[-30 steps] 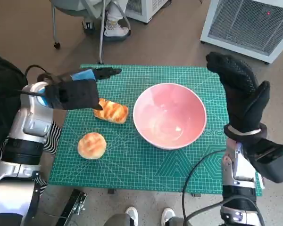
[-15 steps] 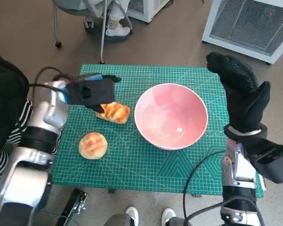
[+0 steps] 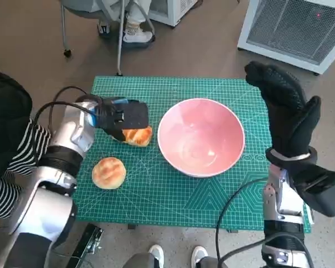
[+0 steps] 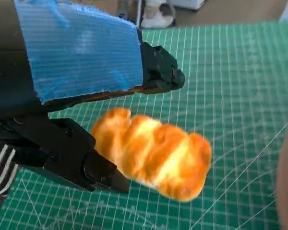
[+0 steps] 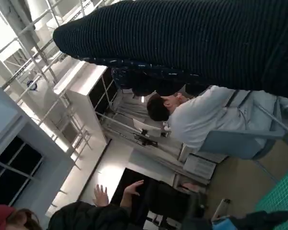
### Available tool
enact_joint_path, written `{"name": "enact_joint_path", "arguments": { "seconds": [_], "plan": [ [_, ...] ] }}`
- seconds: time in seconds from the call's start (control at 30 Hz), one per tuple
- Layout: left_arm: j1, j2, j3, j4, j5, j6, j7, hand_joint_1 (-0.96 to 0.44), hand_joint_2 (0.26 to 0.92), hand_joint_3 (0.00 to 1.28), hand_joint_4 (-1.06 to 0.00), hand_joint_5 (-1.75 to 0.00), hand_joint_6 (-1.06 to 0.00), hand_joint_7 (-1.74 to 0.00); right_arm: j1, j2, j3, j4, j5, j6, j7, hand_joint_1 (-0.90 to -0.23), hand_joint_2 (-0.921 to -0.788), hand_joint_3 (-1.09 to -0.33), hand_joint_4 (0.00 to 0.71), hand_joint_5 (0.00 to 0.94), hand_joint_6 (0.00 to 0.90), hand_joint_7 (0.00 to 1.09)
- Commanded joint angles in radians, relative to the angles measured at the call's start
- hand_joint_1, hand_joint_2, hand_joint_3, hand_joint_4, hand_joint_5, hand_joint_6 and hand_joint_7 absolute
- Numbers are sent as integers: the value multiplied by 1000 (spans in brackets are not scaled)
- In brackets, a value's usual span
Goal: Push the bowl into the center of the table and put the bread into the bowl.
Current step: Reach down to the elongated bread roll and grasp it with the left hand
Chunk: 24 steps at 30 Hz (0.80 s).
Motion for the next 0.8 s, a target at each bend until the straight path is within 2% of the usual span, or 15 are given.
{"name": "enact_joint_path", "arguments": {
  "seconds": [0.03,0.23,0.47,0.73,0.8],
  "plan": [
    [-28,-21,-16,47,14,-4,22,-142,725,4,-96,-1,-272,-4,29,-1,-1,-4,-5,17,-3,-720,-921,-674,200,3,162,344],
    [-20,-46,-28,86,21,4,55,-134,728,5,-94,0,-280,-6,34,-1,-1,-7,-6,17,-3,-718,-921,-674,202,4,161,349],
    [1,-68,-46,110,33,-4,117,-55,743,10,-119,-9,-294,-8,36,-1,-2,-6,-6,16,-1,-715,-921,-679,206,5,165,356],
    [23,-79,-70,126,55,-23,174,2,767,19,-240,-33,-380,-27,38,-1,-1,-10,-7,16,-1,-714,-921,-686,208,5,163,361],
    [28,-81,-80,131,64,-29,189,8,776,22,-318,-56,-421,-37,41,0,0,-14,-9,16,-3,-713,-921,-690,209,5,159,362]
  ]
}}
